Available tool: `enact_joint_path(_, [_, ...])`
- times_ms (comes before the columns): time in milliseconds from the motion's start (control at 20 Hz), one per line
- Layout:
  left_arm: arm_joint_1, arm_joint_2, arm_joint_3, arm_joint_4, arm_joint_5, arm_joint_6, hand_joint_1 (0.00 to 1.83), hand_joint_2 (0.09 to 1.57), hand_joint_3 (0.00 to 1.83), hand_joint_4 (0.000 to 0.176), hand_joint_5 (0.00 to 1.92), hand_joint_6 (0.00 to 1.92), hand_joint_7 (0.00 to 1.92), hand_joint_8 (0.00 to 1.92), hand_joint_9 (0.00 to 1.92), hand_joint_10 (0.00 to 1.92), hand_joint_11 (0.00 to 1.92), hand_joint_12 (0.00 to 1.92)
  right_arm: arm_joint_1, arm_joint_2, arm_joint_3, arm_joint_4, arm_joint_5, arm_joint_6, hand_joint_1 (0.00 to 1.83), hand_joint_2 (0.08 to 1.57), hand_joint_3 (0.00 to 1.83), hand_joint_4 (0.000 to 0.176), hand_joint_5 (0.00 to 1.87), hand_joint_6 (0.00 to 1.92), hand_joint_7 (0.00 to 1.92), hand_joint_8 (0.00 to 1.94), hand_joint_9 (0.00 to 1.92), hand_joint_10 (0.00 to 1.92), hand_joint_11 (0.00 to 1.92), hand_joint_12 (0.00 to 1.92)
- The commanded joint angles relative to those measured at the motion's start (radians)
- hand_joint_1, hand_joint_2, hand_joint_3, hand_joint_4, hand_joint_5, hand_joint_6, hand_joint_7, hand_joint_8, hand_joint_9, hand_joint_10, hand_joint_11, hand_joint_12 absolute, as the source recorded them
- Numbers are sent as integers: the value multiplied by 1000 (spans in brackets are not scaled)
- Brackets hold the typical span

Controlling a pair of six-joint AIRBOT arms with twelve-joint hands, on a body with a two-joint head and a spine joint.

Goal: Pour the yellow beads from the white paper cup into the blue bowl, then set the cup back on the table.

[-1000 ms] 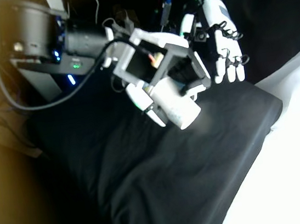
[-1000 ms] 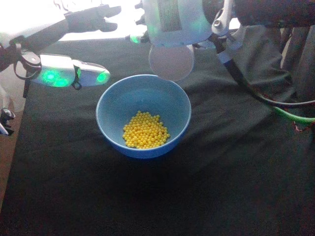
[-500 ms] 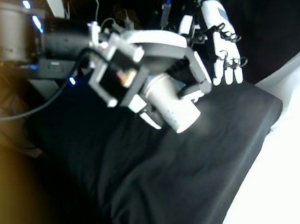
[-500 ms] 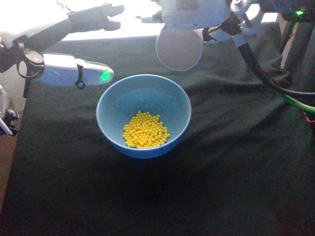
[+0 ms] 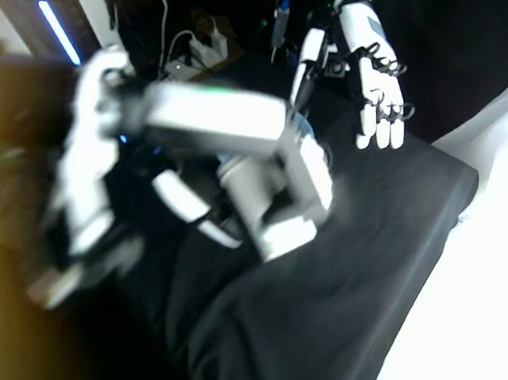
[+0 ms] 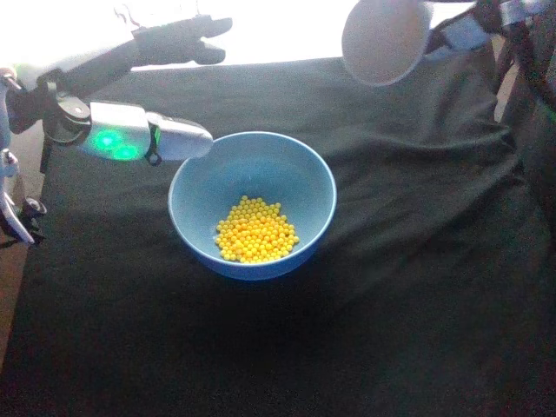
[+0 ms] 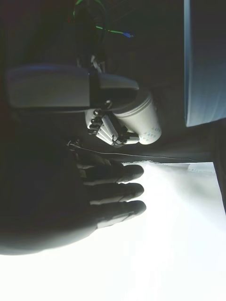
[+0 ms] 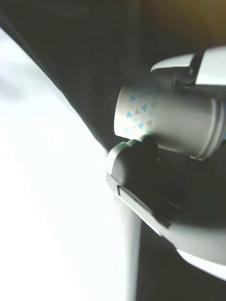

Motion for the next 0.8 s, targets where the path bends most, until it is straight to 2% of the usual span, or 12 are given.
enact_joint_path(0, [-10,-3,4,-40,-115,-11,905,1073,0,0,154,0,390,2,231,3,0,355,19,9,3,25,-42,-11,1106,1070,762,0,399,1846,698,1941,800,1921,981,1921])
enact_joint_path(200, [-4,-4,4,-40,-118,-15,879,1062,0,0,136,0,370,0,205,4,0,260,19,43,37,183,-20,-14,1106,1070,762,0,399,1846,698,1941,800,1921,981,1921])
enact_joint_path(250, [2,-5,4,-44,-121,-16,887,1062,0,0,135,0,354,0,192,0,0,232,18,48,67,467,29,-215,1106,1070,762,0,399,1846,698,1941,800,1921,981,1921])
enact_joint_path(350, [5,-5,4,-44,-120,-23,882,1082,5,0,128,0,332,2,158,2,0,131,-8,53,143,715,151,-232,1106,1070,762,0,399,1846,698,1941,800,1921,981,1921])
enact_joint_path(400, [6,-5,4,-44,-120,-23,874,1078,2,0,132,1,333,4,163,6,4,123,-24,53,165,791,184,-232,1106,1070,762,0,399,1846,698,1941,800,1921,981,1921])
enact_joint_path(450, [6,-5,4,-44,-117,-23,874,1080,2,0,136,3,320,0,158,3,8,127,-68,55,208,951,248,-232,1246,1034,235,0,994,795,956,1304,856,1349,866,1638])
enact_joint_path(500, [6,-5,4,-44,-117,-23,874,1080,2,0,136,3,320,0,158,3,8,127,-73,55,213,966,253,-232,1246,1034,235,0,994,795,956,1304,856,1349,866,1638])
enact_joint_path(550, [7,-5,4,-44,-116,-23,882,1084,3,0,133,1,331,3,145,2,1,99,-89,55,222,1000,270,-232,1285,1005,55,0,1138,599,1268,654,1218,759,1081,1283])
enact_joint_path(600, [9,-5,4,-44,-116,-23,888,1091,5,0,139,3,338,5,155,7,0,90,-110,54,234,1051,292,-232,1297,999,4,0,1148,622,1425,306,1369,391,1190,1009])
enact_joint_path(650, [9,-6,4,-44,-115,-23,882,1094,5,0,141,3,337,4,151,4,0,92,-132,51,243,1091,312,-232,1314,984,7,0,1214,413,1450,319,1486,211,1250,970])
enact_joint_path(700, [10,-6,4,-43,-115,-23,883,1095,4,0,139,1,334,1,141,3,0,68,-149,48,251,1121,330,-232,1313,985,0,0,1320,200,1374,488,1492,134,1203,1023])
enact_joint_path(750, [12,-6,4,-43,-114,-23,873,1099,5,0,143,2,344,5,151,7,13,72,-173,43,264,1171,358,-232,1318,976,0,0,1329,172,1452,331,1547,87,1221,1039])
